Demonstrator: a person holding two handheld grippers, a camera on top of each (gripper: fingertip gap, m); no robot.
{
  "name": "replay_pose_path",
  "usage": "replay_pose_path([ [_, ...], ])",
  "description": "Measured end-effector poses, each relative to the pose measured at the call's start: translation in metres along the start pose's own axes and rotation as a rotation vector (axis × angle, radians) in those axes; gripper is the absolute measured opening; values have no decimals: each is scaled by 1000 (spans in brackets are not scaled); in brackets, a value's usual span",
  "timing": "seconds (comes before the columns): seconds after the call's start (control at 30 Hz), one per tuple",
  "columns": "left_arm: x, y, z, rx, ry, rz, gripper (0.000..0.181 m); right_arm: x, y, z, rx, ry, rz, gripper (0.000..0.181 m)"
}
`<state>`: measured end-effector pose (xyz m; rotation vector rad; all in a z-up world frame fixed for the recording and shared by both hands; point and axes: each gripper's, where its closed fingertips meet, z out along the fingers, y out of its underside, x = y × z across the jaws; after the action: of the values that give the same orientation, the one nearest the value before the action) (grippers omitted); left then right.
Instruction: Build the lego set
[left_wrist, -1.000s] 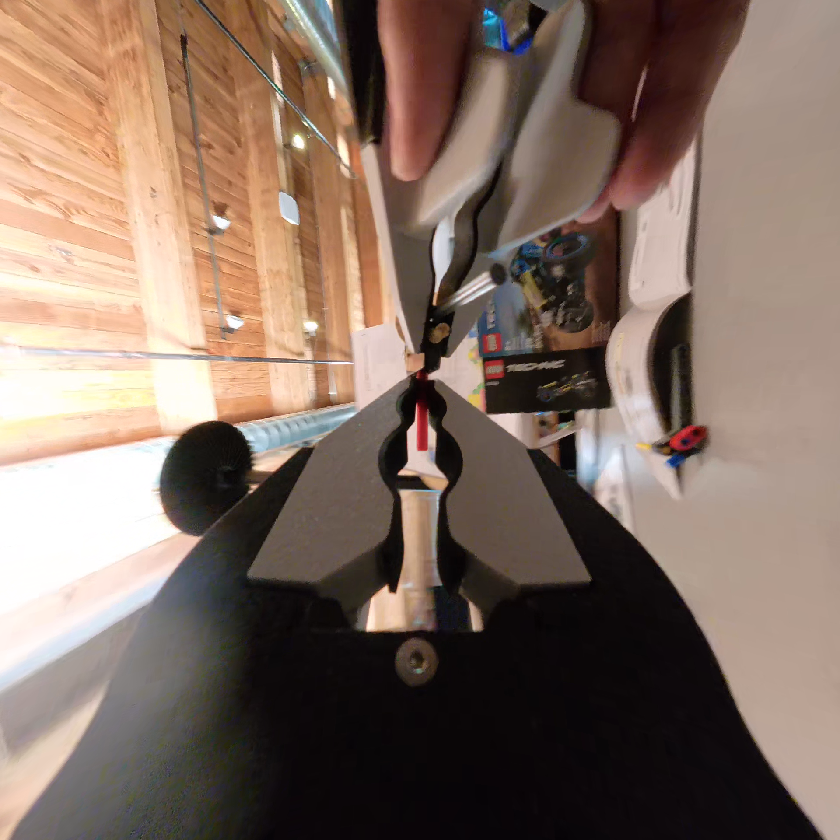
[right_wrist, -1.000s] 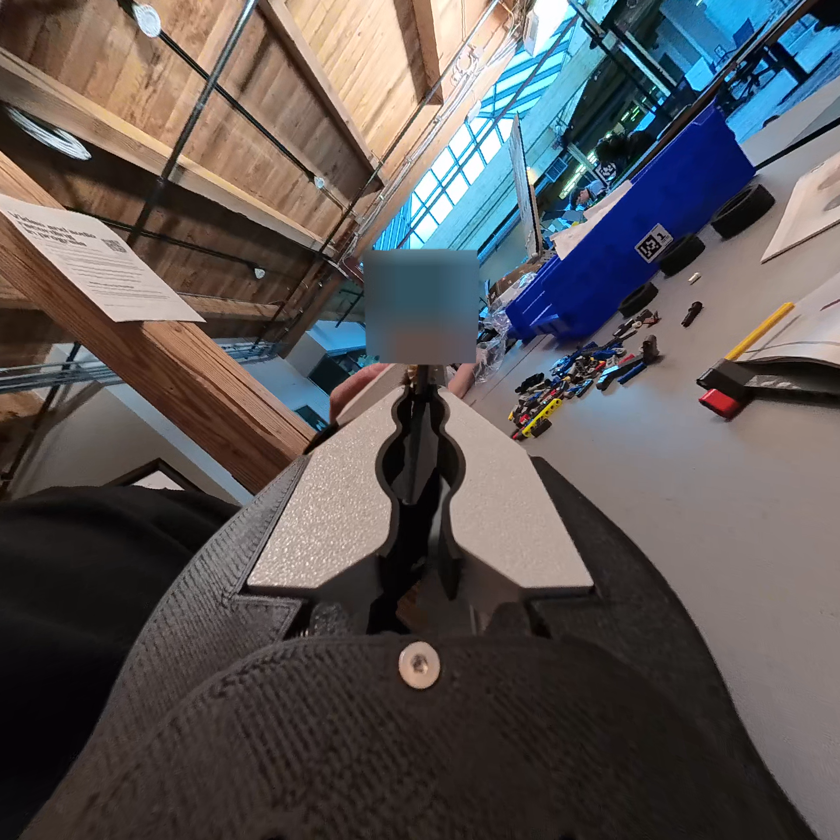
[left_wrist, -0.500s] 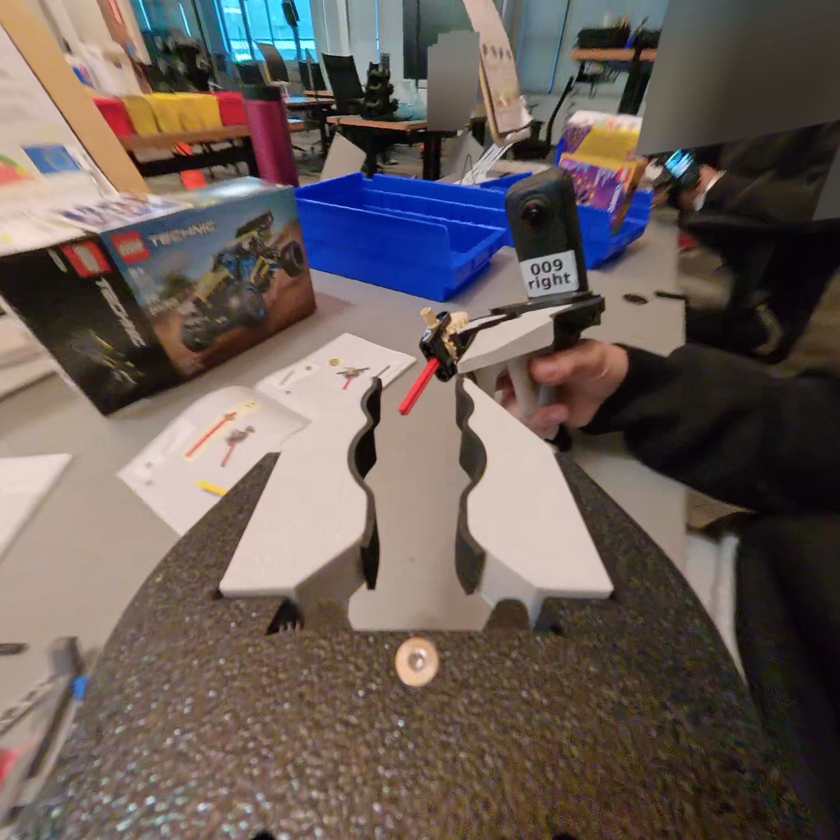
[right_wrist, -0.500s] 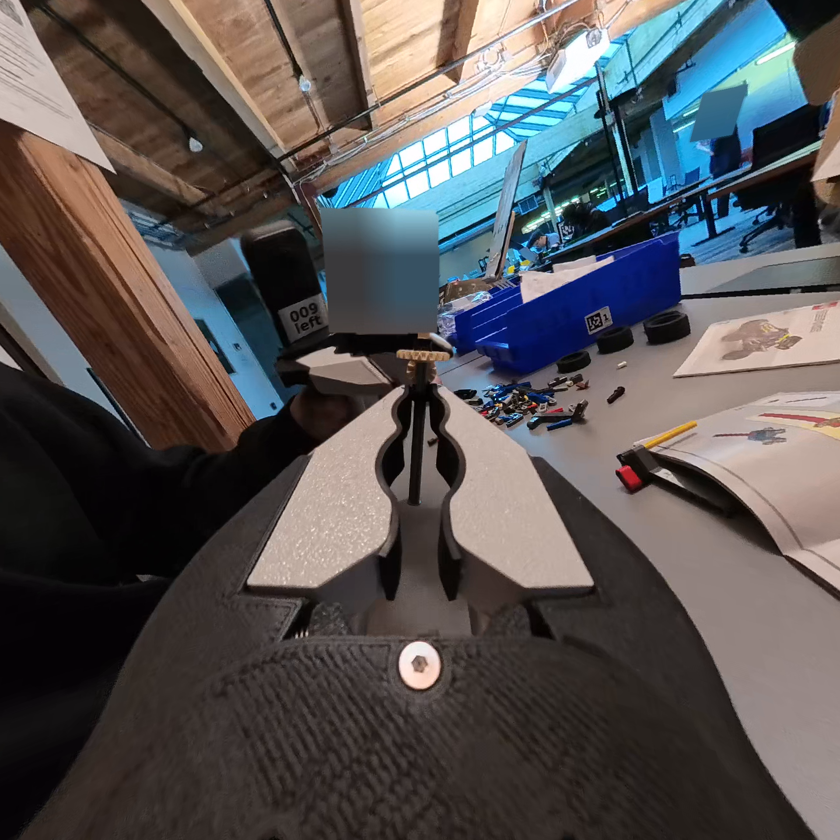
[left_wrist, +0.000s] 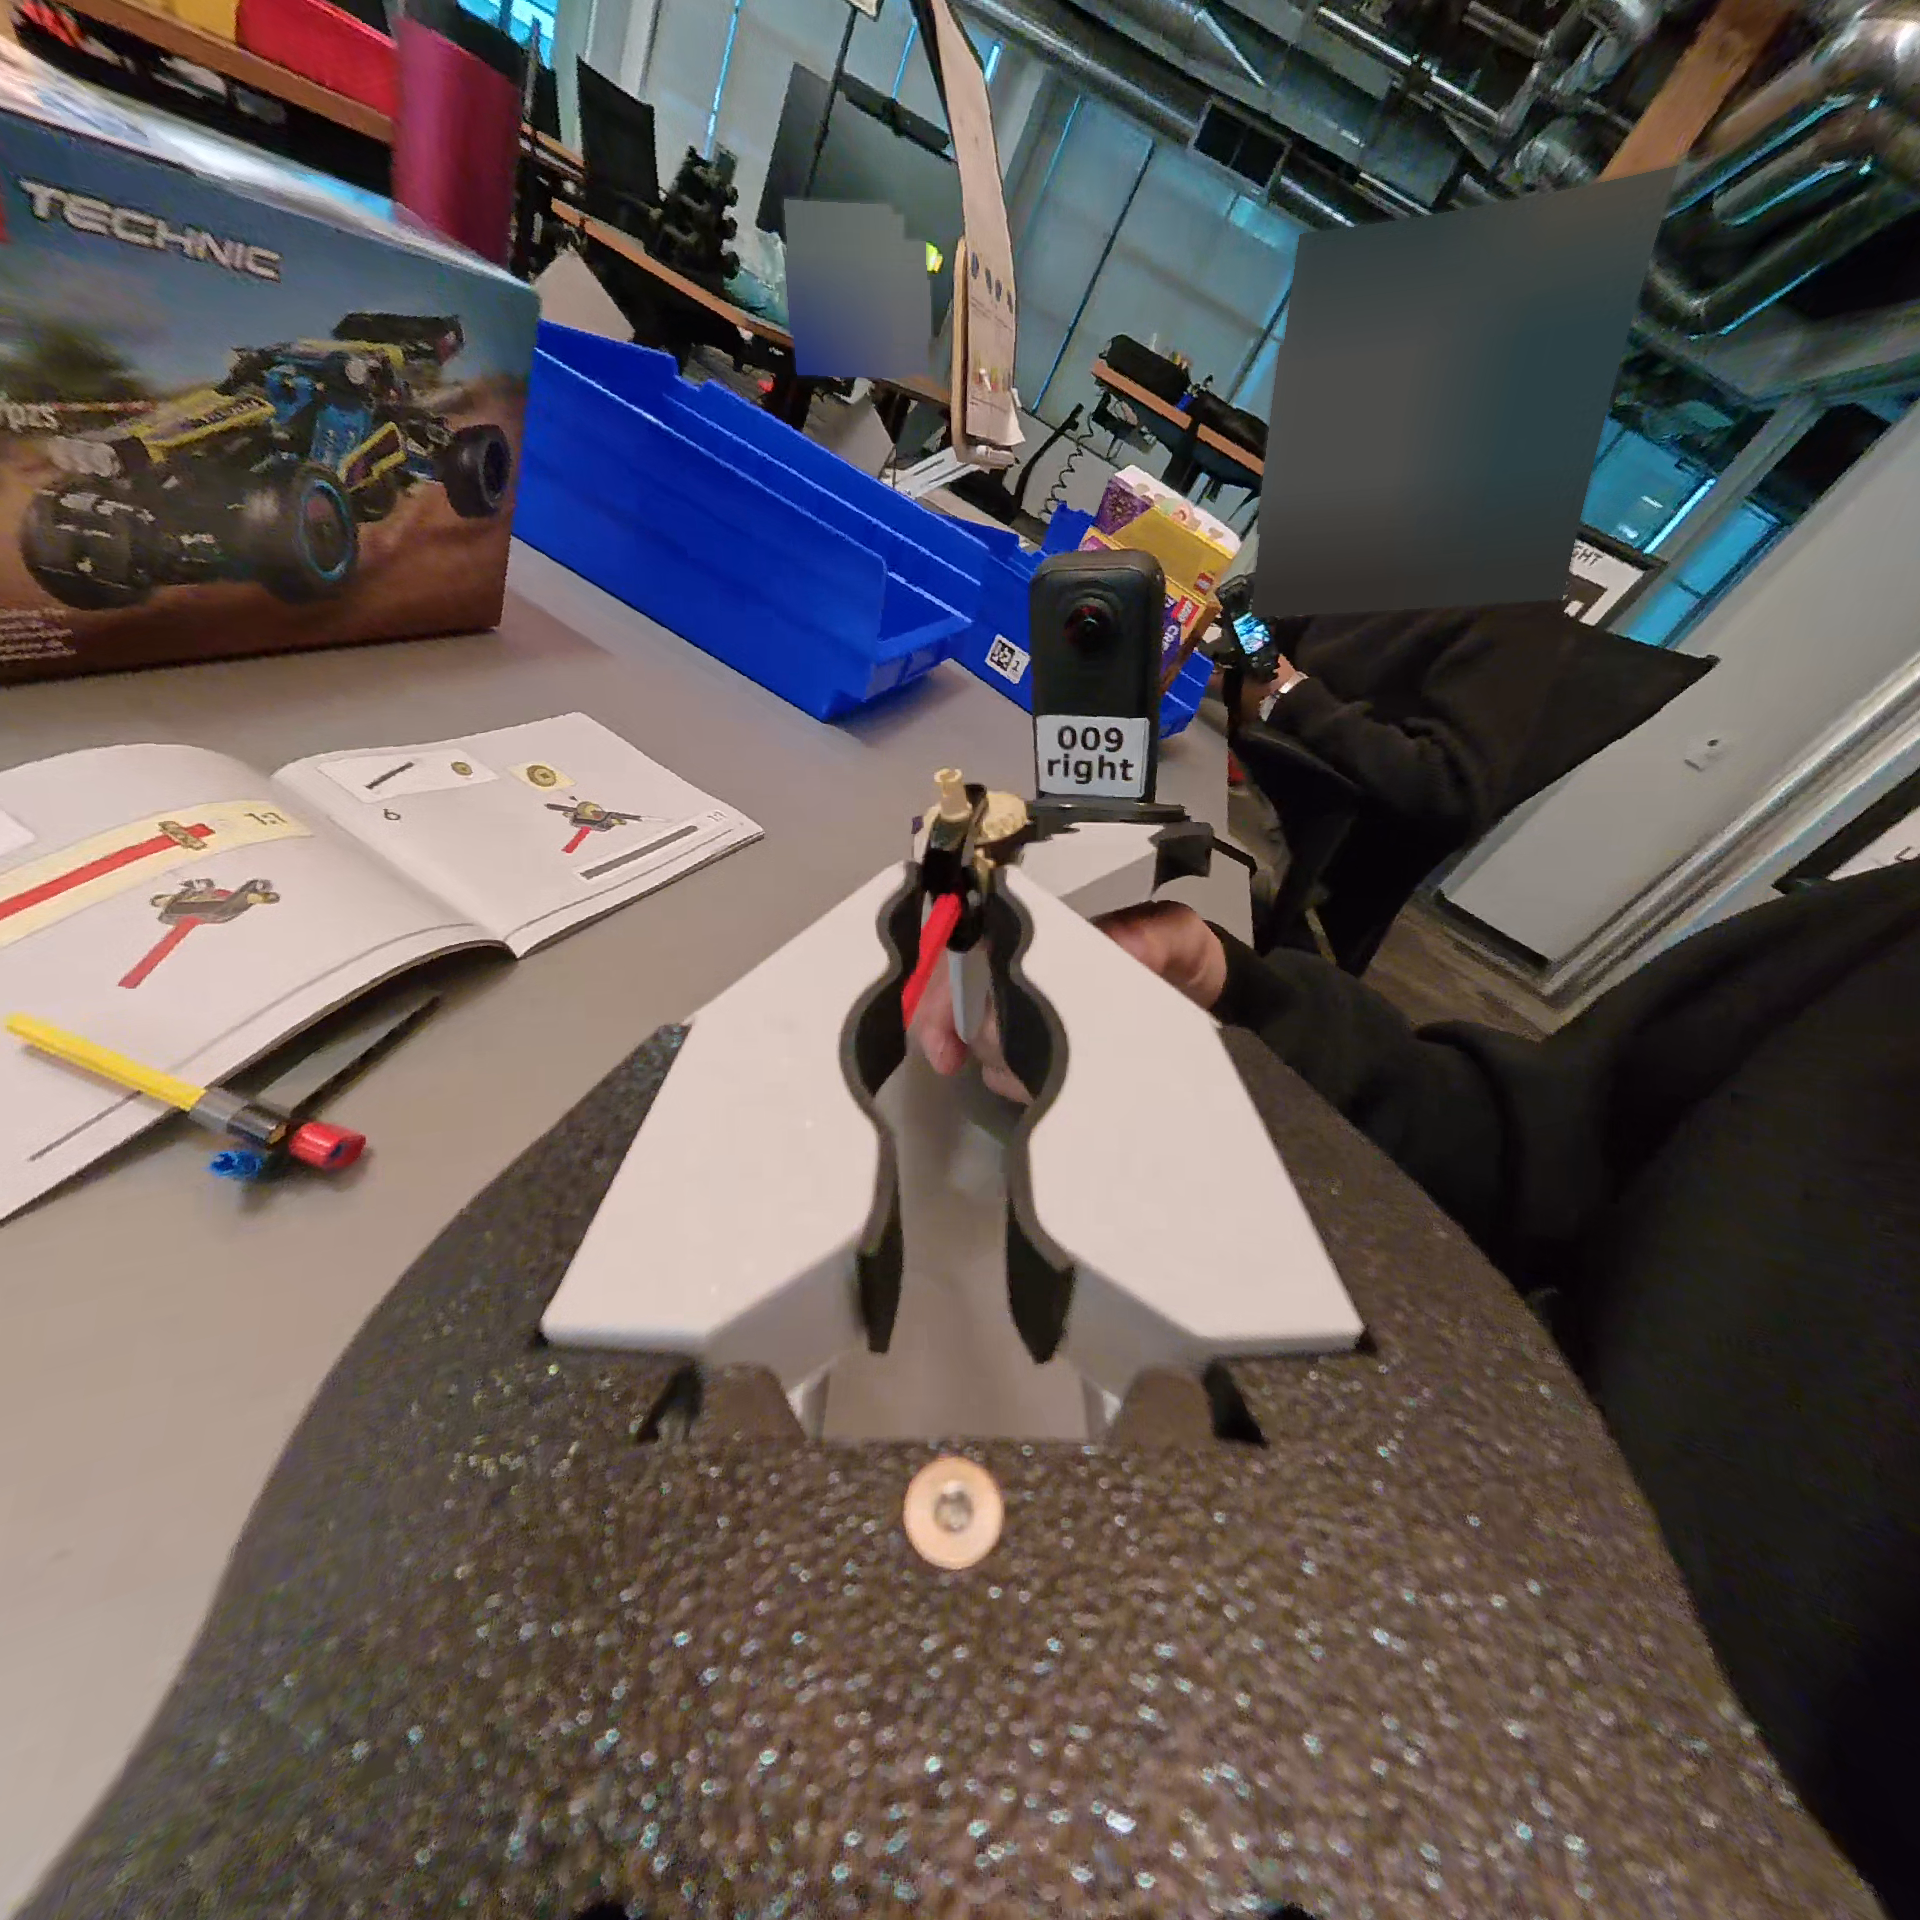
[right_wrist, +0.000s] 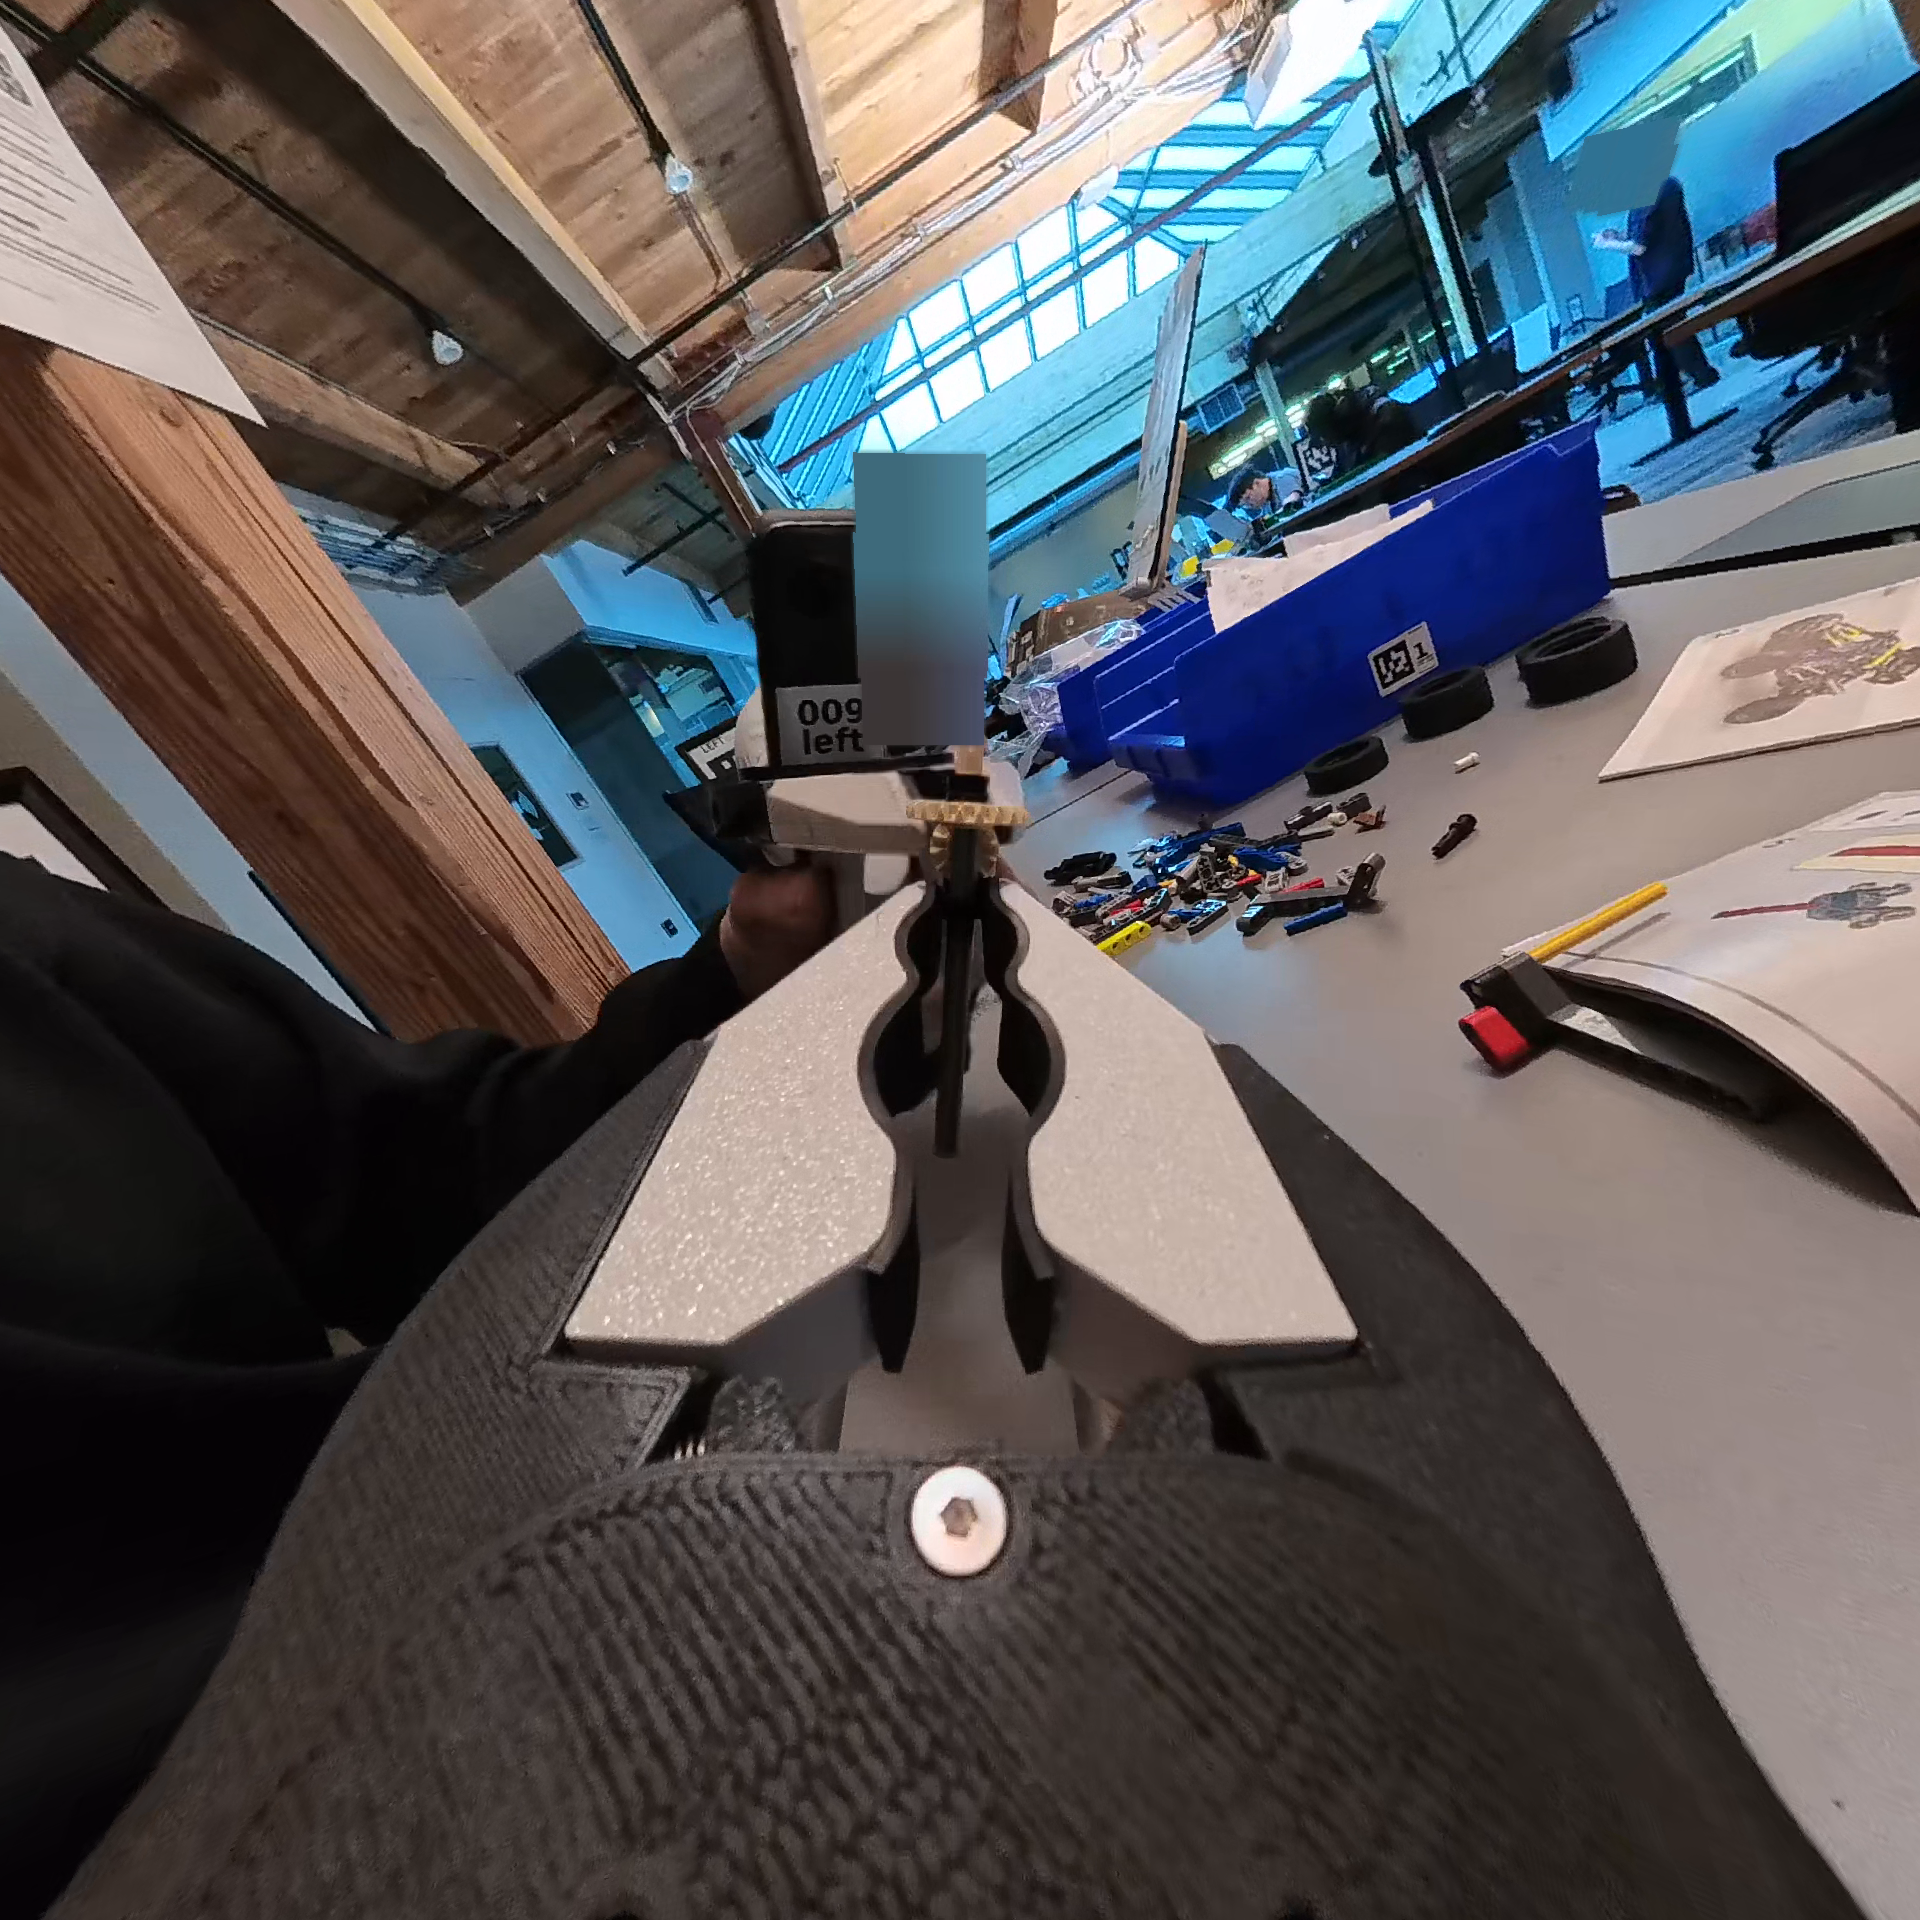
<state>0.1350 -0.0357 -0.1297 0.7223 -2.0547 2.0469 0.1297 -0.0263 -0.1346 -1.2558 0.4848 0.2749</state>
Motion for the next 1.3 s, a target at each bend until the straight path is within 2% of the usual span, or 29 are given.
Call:
replay_pose_path([
  [0.33,4,2,-1,82,169,-216,7,-1,-4,0,52,-35,71,5],
  [0.6,2,2,0,99,161,-222,5,0,-4,-1,40,-22,47,6],
  [0.7,1,-4,-6,157,179,-215,5,3,-9,-7,31,19,-26,25],
  [0.73,1,-4,-8,162,179,-179,5,4,-12,-11,34,35,-47,25],
  [0.83,8,-5,-11,158,183,-90,5,4,-25,-18,78,49,-59,20],
  [0.97,17,-5,-8,133,186,-1,5,-1,-24,-17,56,35,-80,18],
  [1.3,18,-11,-5,157,198,-128,5,-13,-32,-16,-9,71,-134,14],
])
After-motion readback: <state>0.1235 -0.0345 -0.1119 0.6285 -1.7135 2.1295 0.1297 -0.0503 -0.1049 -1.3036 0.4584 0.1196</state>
